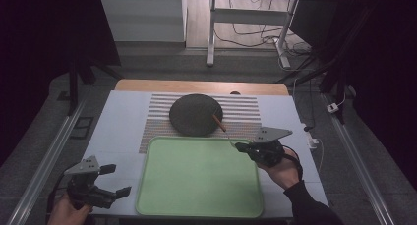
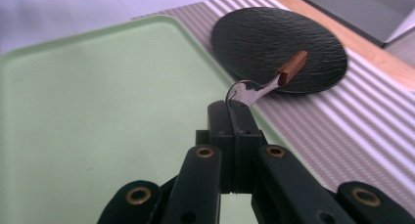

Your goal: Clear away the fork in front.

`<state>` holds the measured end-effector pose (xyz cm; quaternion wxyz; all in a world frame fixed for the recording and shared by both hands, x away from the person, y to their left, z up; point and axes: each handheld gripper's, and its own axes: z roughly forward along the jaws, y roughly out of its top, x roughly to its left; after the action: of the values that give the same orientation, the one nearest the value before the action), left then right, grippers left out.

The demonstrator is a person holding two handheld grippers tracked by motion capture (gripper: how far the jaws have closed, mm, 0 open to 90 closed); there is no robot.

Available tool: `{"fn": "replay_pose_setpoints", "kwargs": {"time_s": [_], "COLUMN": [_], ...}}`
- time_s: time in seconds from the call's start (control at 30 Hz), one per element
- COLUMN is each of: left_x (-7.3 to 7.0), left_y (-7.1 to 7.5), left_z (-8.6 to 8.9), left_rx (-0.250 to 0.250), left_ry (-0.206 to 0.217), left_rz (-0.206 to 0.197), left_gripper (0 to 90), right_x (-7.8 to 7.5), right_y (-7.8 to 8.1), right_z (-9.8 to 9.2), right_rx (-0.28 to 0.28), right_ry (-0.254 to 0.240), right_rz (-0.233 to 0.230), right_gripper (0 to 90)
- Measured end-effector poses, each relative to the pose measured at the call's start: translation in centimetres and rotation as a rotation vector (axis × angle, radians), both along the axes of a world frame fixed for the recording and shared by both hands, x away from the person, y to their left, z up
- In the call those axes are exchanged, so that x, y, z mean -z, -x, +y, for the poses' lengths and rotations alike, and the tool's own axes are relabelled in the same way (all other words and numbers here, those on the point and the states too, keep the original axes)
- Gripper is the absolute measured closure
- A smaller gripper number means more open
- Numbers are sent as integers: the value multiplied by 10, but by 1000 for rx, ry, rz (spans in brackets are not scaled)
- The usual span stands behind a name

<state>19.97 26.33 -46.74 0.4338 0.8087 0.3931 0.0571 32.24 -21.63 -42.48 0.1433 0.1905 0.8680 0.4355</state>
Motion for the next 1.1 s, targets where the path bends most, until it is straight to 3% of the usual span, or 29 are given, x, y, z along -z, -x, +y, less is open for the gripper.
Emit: {"fn": "replay_pose_setpoints", "kwargs": {"time_s": [0.3,0.5,0.87,1.1], "left_x": [-1,-6,-12,-11], "left_y": [-18,-34,-57,-66], "left_z": [-24,-40,-73,-96], "left_rx": [88,141,275,387], "left_ry": [-36,-57,-106,-168], "left_rz": [1,-7,-66,-98], "left_gripper": [0,0,0,0], "right_x": [-1,-1,-2,-3], "right_y": [20,31,49,57], "right_z": [-11,-12,4,19], "right_rx": [-81,-153,-294,-397], "right_ry": [-93,-125,-133,-129], "right_rz": [71,105,158,193], "right_gripper": [900,900,900,900]}}
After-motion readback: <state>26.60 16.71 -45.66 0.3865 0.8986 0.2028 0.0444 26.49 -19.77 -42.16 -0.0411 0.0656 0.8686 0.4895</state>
